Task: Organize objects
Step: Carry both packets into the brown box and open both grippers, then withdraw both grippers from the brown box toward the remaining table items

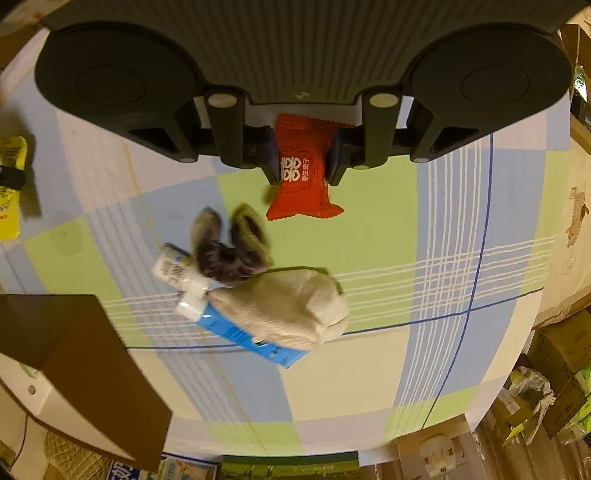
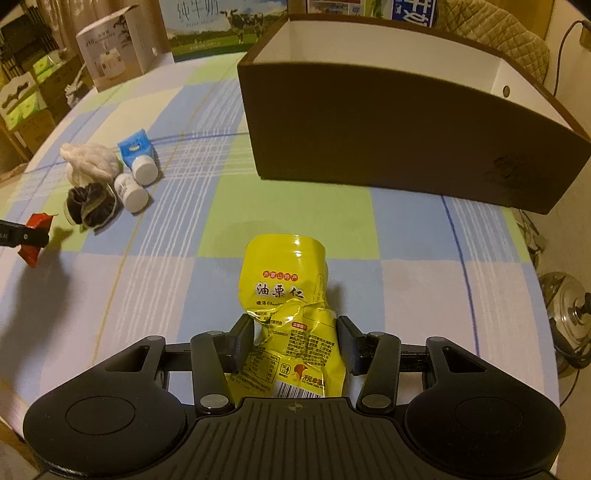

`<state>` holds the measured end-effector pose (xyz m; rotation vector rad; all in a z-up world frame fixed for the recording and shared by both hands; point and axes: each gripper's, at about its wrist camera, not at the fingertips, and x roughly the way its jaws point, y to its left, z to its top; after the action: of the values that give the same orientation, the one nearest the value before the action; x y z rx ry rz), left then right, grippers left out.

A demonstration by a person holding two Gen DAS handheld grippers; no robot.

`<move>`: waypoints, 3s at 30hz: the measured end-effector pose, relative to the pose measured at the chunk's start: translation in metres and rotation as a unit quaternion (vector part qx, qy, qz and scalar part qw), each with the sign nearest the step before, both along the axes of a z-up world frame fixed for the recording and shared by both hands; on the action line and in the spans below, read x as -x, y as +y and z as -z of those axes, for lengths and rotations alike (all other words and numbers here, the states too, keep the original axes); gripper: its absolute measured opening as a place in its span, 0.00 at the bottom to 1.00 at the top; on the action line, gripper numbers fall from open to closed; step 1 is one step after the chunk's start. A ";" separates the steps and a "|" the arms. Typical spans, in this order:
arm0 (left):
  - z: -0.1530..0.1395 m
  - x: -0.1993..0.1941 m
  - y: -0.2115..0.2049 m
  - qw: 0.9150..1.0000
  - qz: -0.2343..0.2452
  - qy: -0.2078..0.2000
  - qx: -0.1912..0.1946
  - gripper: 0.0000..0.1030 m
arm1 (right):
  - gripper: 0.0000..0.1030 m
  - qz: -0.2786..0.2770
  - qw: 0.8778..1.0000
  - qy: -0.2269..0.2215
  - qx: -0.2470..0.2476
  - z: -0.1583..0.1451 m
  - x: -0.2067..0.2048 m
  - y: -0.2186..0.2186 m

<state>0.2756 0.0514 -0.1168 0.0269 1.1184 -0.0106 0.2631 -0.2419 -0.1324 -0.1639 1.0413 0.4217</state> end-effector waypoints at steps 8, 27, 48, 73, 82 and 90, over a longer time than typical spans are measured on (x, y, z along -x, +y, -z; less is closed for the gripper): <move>-0.036 0.006 -0.040 0.999 0.027 -0.030 0.019 0.22 | 0.44 -0.002 1.000 -0.011 -0.025 -0.027 -0.005 -0.018; -0.104 -0.057 -0.180 0.984 0.125 -0.111 0.053 0.21 | 0.44 0.000 0.993 -0.098 -0.073 -0.121 -0.093 -0.086; -0.076 -0.186 -0.254 0.994 0.067 -0.072 0.040 0.21 | 0.44 -0.068 0.995 -0.063 -0.035 -0.086 -0.245 -0.088; -0.048 -0.256 -0.271 0.997 0.055 -0.056 0.010 0.22 | 0.64 -0.052 0.996 -0.051 -0.046 -0.059 -0.311 -0.082; -0.056 -0.255 -0.276 0.996 0.066 -0.064 0.009 0.27 | 0.66 -0.037 0.997 -0.042 -0.058 -0.064 -0.298 -0.093; -0.067 -0.236 -0.269 0.995 0.068 -0.069 0.026 0.50 | 0.69 -0.024 0.997 -0.035 -0.070 -0.075 -0.272 -0.107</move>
<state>0.5112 -0.2173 -0.0495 0.0570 0.9765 -0.1565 0.5352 -0.3492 -0.0574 -0.0779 0.9371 0.5273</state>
